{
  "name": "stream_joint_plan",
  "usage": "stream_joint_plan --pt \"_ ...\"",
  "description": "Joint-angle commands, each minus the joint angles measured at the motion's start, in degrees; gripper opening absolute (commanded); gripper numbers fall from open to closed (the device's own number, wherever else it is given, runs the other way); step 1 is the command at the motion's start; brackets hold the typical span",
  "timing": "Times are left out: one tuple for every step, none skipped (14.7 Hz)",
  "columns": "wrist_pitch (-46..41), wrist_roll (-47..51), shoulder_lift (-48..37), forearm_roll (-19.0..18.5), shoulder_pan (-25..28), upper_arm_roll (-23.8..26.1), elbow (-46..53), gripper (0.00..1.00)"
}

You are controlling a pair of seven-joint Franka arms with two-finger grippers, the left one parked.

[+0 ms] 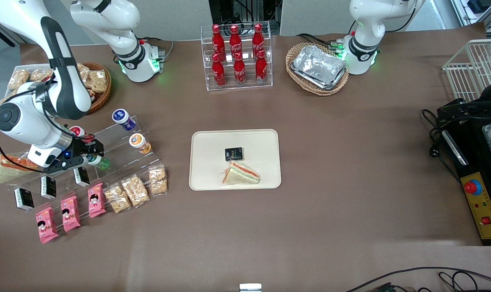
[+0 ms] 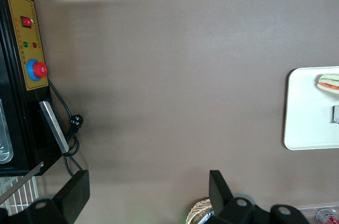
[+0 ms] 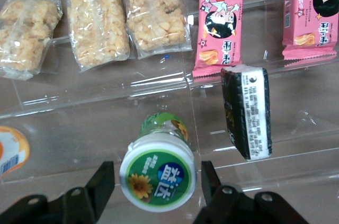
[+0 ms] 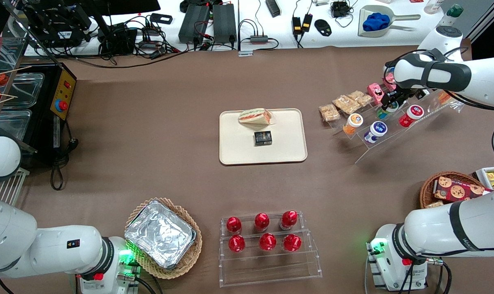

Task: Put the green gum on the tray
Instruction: 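Lower the right gripper and close it around the green gum bottle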

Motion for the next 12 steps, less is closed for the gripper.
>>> stream_joint_plan --pt "1.89 -0.5 0.35 -0.72 -0.09 0.06 -0.5 0.74" --pt "2.23 -0.5 0.44 -0.72 0.0 0.06 -0.58 0.74" --pt "2.5 -0.5 0.61 -0.72 0.0 0.06 -0.58 0.74" --pt "2.59 -0.5 0.7 -0.72 -0.09 0.06 -0.58 0.73" --pt "2.59 -0.5 0.79 -0.72 -0.09 0.06 -0.58 0.68" --pt "2.59 -0.59 0.71 -0.72 -0.09 0.06 -0.58 0.63" --pt "2.59 -0.59 0.7 -0.72 0.0 0.06 -0.58 0.59" --pt "2.59 -0.76 0.7 -0.72 0.0 0.06 -0.5 0.52" --pt "2.59 -1.63 0.7 -0.72 -0.09 0.06 -0.41 0.48" --pt "2.33 -2.6 0.62 -0.72 -0.35 0.15 -0.23 0.41" --pt "1.98 -3.22 0.53 -0.72 -0.35 0.06 0.29 0.39" --pt "1.71 -3.83 0.35 -0.72 -0.35 0.06 0.9 0.38"
